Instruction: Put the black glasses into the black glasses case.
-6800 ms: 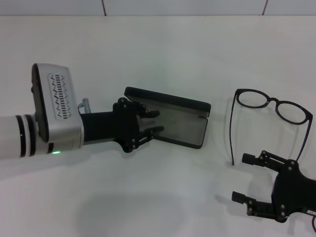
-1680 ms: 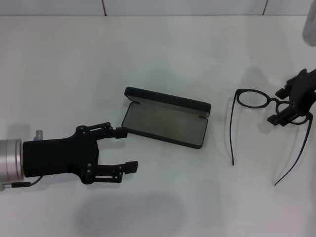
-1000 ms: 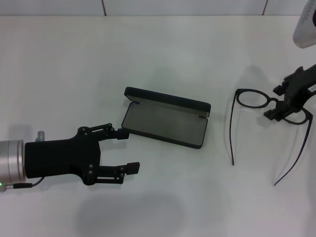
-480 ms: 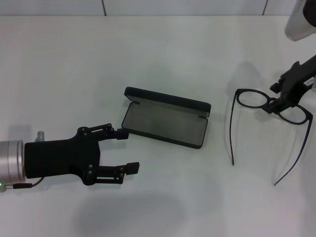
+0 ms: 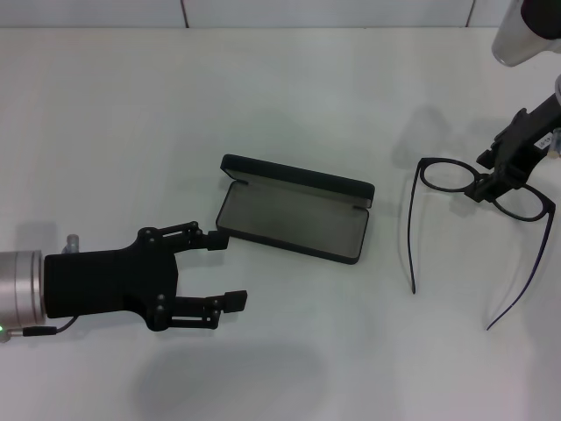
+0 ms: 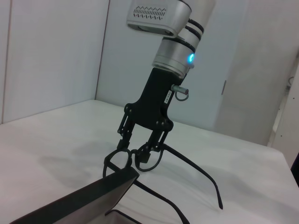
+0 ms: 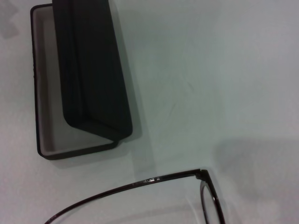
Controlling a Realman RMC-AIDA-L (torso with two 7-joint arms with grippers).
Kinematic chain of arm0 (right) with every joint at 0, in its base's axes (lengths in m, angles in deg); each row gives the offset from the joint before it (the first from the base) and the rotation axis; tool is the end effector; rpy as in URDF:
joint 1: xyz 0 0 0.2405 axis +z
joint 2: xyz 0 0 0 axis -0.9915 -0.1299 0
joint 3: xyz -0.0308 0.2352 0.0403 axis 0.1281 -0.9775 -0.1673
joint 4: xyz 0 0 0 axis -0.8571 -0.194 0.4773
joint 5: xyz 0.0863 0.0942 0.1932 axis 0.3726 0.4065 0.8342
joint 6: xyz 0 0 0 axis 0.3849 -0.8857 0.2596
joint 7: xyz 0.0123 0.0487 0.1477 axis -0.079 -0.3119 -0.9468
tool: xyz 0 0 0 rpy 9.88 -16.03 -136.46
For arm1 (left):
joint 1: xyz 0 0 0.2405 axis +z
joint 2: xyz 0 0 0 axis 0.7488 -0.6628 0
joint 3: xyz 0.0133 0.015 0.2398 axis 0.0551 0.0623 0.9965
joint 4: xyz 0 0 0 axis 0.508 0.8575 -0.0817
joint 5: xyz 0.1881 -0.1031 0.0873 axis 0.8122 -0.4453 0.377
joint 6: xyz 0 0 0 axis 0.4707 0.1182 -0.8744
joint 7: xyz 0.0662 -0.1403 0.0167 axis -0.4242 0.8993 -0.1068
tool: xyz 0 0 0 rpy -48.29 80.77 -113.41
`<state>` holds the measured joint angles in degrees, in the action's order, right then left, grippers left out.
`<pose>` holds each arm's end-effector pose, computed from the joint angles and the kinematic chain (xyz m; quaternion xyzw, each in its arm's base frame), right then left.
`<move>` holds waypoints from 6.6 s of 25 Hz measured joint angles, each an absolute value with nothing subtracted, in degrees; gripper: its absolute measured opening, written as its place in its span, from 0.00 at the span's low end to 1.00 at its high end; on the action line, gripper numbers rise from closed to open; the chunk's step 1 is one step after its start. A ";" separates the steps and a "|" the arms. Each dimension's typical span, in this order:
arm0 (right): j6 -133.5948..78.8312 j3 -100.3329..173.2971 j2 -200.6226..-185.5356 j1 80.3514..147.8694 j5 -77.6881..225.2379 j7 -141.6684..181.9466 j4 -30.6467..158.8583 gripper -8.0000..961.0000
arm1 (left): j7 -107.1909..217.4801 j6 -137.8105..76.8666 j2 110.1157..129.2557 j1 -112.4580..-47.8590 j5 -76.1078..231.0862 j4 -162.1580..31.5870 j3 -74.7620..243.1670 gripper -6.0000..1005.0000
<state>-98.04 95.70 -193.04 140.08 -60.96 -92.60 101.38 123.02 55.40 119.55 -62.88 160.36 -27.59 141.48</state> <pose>0.1693 0.4450 -0.0028 -0.9587 0.1500 -0.2079 0.1232 -0.2917 0.2687 -0.0053 -0.9461 -0.1642 -0.2631 0.0931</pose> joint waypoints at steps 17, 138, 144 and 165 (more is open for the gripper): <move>-97.05 95.75 -193.34 140.18 -62.34 -92.62 100.61 0.39 | 123.03 55.29 119.75 -62.81 160.43 -27.63 141.48 0.87; -113.15 85.31 -196.38 121.17 -0.45 -49.04 84.42 0.08 | 127.01 78.09 119.86 -75.33 149.04 -35.98 135.59 0.22; -112.97 86.16 -196.47 121.07 -0.45 -49.19 84.38 0.08 | 126.80 78.13 119.98 -76.22 148.96 -35.90 136.02 0.01; -119.12 87.07 -196.56 122.87 6.88 -49.44 81.29 0.08 | 122.22 77.84 123.57 -77.95 149.33 -37.50 139.21 0.00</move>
<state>-119.12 87.07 -196.56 122.87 6.88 -49.44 81.29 122.22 77.84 123.57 -77.95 149.33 -37.50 139.21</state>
